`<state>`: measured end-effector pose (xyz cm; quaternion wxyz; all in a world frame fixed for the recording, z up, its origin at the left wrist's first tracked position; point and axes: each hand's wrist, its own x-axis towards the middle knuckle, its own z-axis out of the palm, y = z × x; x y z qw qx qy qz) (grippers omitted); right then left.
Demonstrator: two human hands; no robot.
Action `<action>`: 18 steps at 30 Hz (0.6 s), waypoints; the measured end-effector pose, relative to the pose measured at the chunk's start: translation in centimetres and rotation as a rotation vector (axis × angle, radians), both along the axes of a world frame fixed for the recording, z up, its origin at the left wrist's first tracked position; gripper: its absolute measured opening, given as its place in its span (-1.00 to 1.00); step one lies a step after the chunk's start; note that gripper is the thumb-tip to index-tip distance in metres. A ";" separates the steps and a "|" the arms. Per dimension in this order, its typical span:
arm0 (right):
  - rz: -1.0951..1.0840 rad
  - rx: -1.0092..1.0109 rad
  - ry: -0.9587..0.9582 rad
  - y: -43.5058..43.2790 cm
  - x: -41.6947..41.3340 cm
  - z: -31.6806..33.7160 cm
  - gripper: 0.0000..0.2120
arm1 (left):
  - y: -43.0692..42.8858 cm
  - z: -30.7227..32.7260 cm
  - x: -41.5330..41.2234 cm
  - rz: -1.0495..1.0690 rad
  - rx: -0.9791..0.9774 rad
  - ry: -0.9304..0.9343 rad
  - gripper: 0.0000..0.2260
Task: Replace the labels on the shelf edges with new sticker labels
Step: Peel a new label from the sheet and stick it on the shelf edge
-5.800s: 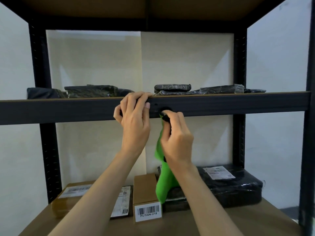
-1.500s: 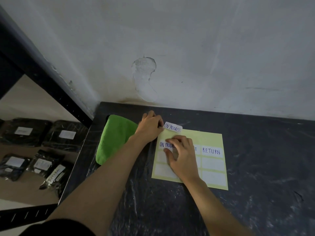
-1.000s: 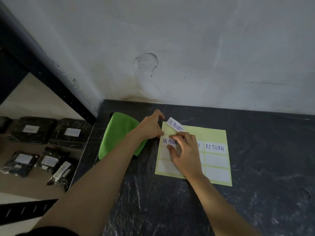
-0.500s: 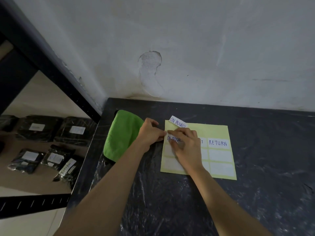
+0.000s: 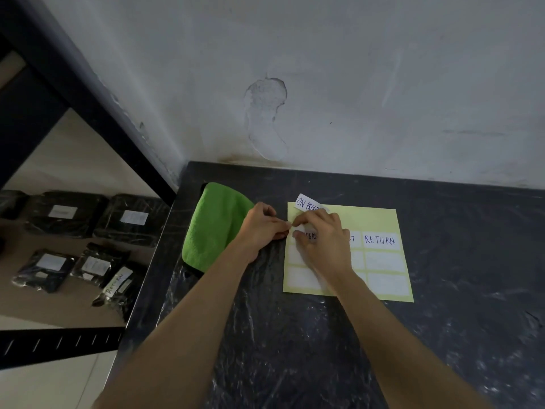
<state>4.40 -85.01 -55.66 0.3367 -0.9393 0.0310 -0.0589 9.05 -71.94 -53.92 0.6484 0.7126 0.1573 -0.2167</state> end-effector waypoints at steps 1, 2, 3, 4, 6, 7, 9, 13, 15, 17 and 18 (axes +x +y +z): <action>0.021 -0.017 0.027 -0.1 0.2 0.1 -0.85 | 0.0 0.0 0.0 -0.002 -0.005 -0.005 -0.69; 0.041 -0.026 0.054 -0.2 0.4 0.3 -0.85 | 0.1 0.0 -0.1 -0.005 -0.008 -0.009 -0.69; 0.057 -0.030 0.078 -0.2 0.6 0.4 -0.85 | 0.1 0.1 -0.1 -0.008 -0.013 -0.015 -0.69; 0.069 -0.032 0.093 -0.3 0.6 0.5 -0.85 | 0.1 0.1 -0.2 -0.010 -0.020 -0.021 -0.69; 0.082 -0.037 0.108 -0.4 0.7 0.7 -0.84 | 0.1 0.2 -0.2 -0.011 -0.041 -0.029 -0.68; 0.086 -0.039 0.114 -0.4 0.8 0.7 -0.84 | 0.1 0.2 -0.3 -0.013 -0.048 -0.028 -0.68; 0.097 -0.044 0.123 -0.4 0.8 0.8 -0.83 | 0.2 0.3 -0.3 -0.016 -0.056 -0.025 -0.67; 0.097 -0.042 0.108 -0.4 0.8 0.8 -0.81 | 0.3 0.2 -0.2 -0.017 -0.089 -0.014 -0.68; 0.094 -0.043 0.095 -0.4 0.6 0.7 -0.82 | 0.3 0.2 -0.2 -0.022 -0.099 -0.007 -0.68; 0.094 -0.041 0.092 -0.4 0.6 0.6 -0.83 | 0.4 0.2 -0.2 -0.028 -0.098 -0.005 -0.69; 0.096 -0.040 0.092 -0.4 0.6 0.6 -0.84 | 0.4 0.2 -0.2 -0.030 -0.098 -0.005 -0.69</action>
